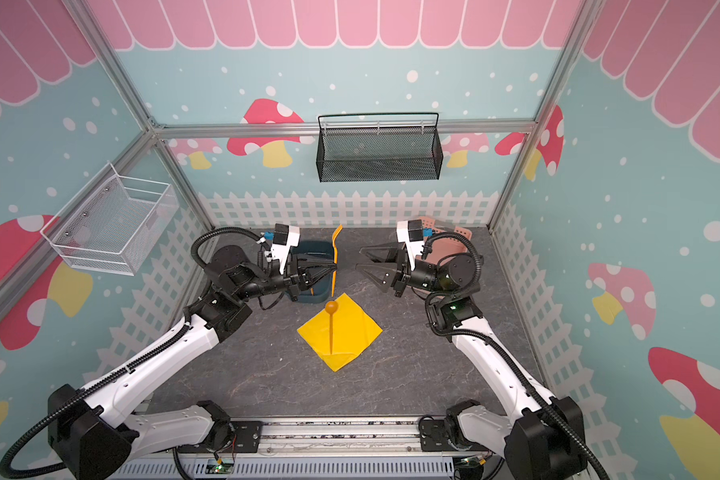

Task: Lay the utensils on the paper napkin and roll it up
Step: 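Hold the fork up with the left gripper while the right gripper grasps it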

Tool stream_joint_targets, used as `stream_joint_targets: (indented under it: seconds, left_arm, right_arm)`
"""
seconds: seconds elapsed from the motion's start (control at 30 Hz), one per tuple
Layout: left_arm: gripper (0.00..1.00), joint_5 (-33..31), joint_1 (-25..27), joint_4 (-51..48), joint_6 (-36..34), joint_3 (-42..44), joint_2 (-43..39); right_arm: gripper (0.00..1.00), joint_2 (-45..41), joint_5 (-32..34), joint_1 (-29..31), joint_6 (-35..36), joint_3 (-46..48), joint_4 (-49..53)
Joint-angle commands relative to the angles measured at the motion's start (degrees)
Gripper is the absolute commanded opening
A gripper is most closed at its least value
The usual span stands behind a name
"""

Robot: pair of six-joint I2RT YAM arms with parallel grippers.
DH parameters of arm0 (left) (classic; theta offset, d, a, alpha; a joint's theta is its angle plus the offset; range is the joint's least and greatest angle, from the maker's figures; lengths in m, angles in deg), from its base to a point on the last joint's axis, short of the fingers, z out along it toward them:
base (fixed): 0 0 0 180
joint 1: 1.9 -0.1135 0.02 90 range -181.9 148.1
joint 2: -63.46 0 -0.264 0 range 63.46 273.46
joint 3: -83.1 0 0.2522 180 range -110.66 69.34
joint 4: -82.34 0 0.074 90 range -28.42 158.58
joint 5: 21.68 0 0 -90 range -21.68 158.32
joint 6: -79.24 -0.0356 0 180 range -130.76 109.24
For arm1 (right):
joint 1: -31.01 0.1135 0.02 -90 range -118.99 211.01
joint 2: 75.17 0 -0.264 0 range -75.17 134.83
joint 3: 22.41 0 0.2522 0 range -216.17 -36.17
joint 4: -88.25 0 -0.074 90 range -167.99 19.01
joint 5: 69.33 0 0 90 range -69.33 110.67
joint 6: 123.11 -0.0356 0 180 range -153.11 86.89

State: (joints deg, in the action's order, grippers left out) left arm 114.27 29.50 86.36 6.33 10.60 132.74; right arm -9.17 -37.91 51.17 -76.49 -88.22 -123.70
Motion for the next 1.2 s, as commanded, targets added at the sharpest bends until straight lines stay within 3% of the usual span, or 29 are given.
stream_joint_targets:
  seconds: [0.0,0.2,0.73,1.17]
  left_arm:
    - [0.0,2.9,0.8,3.0,-1.9,0.7,-1.3]
    - [0.0,3.2,2.0,3.4,-2.1,0.7,-1.2]
    - [0.0,2.3,2.5,3.6,-2.7,1.0,-1.6]
    - [0.0,2.8,2.6,4.4,-2.7,1.0,-1.6]
  right_arm:
    - [0.5,-0.1,-1.2,1.7,2.8,-2.6,-0.1]
    - [0.5,1.1,-0.8,3.8,6.9,-5.8,5.3]
    - [0.4,5.3,-2.9,6.1,3.5,-8.4,5.7]
    - [0.25,6.2,-2.9,6.8,2.3,-9.4,5.7]
